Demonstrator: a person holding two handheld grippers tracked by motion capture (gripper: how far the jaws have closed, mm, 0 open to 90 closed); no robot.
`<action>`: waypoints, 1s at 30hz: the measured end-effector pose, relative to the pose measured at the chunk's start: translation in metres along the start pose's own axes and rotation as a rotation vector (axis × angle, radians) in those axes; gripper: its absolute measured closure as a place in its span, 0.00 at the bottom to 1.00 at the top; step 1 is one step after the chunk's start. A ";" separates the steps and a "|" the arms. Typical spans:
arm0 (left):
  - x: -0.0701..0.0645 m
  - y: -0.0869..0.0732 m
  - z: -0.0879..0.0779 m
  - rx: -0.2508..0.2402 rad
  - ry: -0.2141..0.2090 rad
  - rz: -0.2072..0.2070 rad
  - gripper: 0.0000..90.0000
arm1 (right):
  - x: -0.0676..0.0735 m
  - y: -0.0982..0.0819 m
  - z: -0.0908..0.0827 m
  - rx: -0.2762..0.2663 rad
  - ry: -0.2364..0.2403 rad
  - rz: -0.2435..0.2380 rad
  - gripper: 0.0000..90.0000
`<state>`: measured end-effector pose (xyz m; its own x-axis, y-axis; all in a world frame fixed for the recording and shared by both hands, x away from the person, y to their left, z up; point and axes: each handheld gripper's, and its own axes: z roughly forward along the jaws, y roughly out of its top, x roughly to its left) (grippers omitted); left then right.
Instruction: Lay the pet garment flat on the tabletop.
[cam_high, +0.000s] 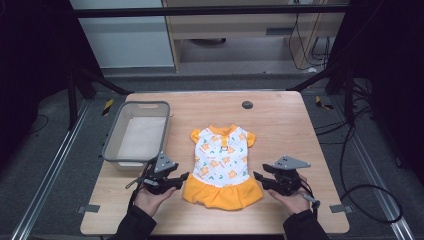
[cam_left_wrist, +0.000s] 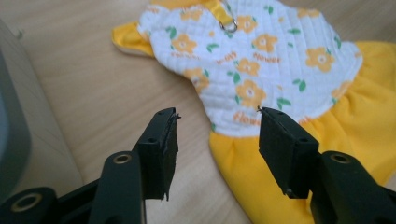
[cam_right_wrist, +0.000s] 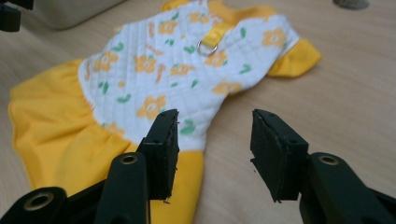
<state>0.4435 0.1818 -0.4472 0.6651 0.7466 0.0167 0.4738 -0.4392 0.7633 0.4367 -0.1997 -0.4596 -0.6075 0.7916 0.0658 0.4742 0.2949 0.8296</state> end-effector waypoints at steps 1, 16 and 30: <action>-0.001 -0.004 0.001 0.009 -0.005 0.000 0.54 | 0.001 -0.004 0.000 0.011 0.005 -0.007 0.59; -0.016 -0.035 0.016 0.132 -0.074 -0.019 0.73 | 0.016 -0.034 0.011 0.140 0.059 -0.022 0.72; -0.024 -0.040 0.015 0.177 -0.141 -0.039 0.98 | 0.018 -0.033 0.002 0.182 0.084 -0.007 0.97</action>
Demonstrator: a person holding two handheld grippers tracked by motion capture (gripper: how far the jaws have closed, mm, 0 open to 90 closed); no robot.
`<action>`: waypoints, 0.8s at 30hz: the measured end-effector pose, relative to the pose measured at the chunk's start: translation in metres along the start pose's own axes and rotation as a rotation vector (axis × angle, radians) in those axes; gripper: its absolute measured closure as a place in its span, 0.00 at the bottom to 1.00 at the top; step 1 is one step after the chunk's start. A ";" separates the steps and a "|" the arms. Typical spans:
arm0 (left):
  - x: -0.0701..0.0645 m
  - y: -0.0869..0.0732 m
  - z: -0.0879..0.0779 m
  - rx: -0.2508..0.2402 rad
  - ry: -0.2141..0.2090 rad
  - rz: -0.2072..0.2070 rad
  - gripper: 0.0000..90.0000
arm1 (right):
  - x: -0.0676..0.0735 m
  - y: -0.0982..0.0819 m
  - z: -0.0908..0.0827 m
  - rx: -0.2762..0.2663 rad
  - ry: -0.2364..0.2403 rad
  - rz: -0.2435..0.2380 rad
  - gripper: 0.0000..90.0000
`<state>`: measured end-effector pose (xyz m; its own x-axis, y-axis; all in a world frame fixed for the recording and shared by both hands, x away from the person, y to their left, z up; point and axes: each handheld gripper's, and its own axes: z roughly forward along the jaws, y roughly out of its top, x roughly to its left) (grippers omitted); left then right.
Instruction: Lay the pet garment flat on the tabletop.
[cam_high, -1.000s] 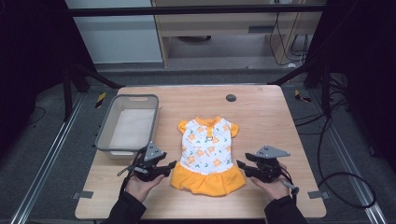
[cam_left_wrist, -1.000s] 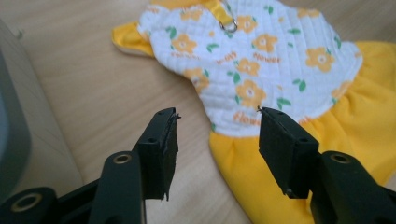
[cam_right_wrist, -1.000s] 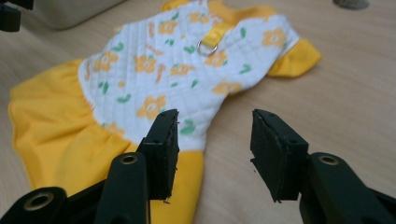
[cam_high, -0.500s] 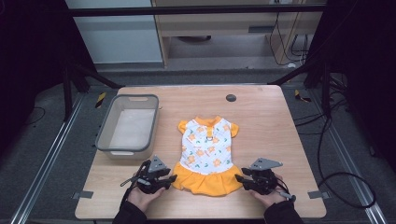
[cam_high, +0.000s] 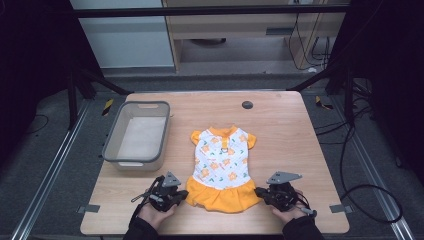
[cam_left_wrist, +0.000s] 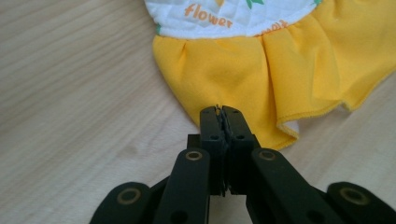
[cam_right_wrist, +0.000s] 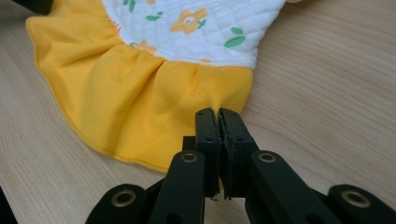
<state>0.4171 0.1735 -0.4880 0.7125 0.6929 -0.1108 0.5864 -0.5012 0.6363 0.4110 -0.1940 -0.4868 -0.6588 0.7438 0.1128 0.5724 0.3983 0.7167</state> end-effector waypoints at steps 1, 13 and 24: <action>0.000 0.000 0.000 0.000 0.000 0.000 0.98 | 0.000 0.000 0.000 0.000 0.000 0.000 0.97; -0.009 -0.003 -0.016 -0.120 0.056 0.059 0.67 | -0.003 -0.004 -0.009 -0.060 -0.078 -0.047 0.80; 0.008 0.038 -0.018 -0.215 0.117 0.056 0.83 | -0.014 0.030 -0.006 -0.206 -0.055 0.006 0.95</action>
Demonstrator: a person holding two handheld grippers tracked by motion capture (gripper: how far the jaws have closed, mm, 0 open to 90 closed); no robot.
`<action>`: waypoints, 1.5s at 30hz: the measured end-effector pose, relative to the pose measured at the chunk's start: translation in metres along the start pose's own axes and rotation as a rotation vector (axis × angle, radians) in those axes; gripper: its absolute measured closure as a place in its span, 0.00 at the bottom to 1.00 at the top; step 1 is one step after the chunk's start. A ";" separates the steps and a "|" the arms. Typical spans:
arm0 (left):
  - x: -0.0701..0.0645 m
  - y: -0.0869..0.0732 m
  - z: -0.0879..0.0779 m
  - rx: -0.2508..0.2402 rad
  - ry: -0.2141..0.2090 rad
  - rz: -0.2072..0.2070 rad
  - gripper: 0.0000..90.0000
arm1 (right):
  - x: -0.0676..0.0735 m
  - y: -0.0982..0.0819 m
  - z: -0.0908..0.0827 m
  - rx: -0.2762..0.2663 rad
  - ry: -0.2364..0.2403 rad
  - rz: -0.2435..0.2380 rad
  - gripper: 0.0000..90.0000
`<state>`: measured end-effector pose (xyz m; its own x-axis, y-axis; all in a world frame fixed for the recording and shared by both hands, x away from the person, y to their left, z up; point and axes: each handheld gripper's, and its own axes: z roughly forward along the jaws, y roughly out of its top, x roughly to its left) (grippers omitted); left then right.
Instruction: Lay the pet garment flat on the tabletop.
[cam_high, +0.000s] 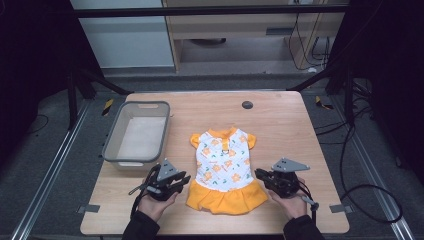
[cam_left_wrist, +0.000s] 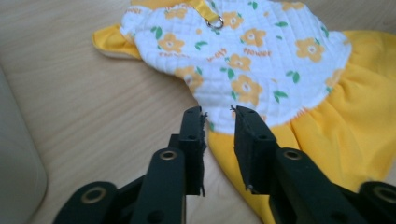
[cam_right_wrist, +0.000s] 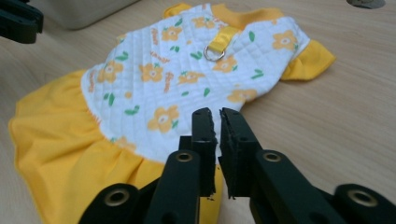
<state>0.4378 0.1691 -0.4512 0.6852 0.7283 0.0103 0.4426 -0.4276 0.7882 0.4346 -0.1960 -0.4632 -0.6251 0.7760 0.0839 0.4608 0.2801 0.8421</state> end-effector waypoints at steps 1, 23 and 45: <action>0.001 0.004 0.003 -0.002 0.003 -0.001 0.85 | -0.001 0.003 0.004 0.000 0.001 0.001 0.97; 0.001 0.007 0.082 0.122 0.034 0.016 0.91 | -0.007 0.005 0.082 0.153 -0.072 -0.019 0.98; 0.014 -0.012 0.001 -0.052 0.011 -0.058 0.58 | -0.022 0.001 0.002 -0.060 -0.122 0.048 0.65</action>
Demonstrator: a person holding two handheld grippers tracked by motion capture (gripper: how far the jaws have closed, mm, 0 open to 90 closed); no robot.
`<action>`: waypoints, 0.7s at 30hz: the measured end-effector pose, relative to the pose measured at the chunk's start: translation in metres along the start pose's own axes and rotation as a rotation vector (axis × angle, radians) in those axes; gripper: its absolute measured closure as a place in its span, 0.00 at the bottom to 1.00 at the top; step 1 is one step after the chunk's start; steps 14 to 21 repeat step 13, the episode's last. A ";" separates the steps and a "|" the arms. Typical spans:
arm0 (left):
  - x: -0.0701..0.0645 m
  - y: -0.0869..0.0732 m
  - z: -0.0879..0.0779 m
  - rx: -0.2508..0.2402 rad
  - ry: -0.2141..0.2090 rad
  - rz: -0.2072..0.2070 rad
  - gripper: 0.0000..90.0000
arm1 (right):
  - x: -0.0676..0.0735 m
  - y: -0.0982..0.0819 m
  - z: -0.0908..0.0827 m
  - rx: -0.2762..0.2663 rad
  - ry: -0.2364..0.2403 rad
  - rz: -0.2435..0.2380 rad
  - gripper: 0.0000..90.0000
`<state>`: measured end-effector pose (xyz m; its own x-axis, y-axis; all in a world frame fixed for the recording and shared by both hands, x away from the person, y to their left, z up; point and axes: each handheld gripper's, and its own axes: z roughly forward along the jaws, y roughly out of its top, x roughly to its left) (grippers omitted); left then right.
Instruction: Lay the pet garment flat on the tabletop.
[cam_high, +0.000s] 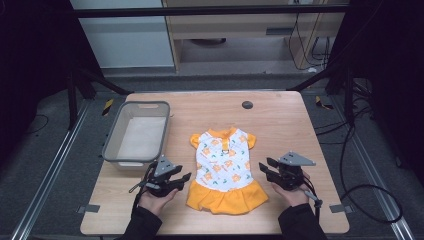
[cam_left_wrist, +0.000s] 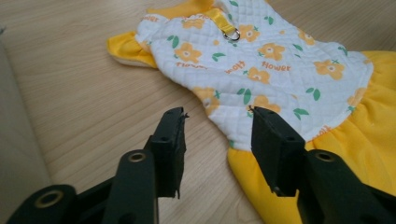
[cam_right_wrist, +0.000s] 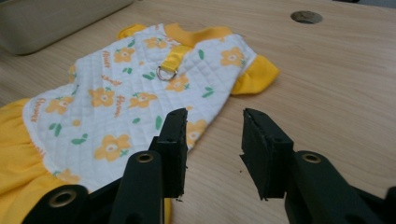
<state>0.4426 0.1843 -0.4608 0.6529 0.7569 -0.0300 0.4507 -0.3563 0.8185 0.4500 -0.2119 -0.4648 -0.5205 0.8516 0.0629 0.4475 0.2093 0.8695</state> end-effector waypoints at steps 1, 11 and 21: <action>0.002 -0.003 -0.003 -0.007 0.003 -0.005 0.56 | -0.002 -0.003 -0.002 0.000 -0.009 0.008 0.63; 0.015 -0.033 -0.041 -0.031 0.012 -0.040 0.42 | -0.008 -0.020 -0.015 0.034 -0.061 0.017 0.40; 0.017 -0.035 -0.044 -0.033 0.018 -0.042 0.41 | -0.009 -0.024 -0.017 0.048 -0.071 0.014 0.37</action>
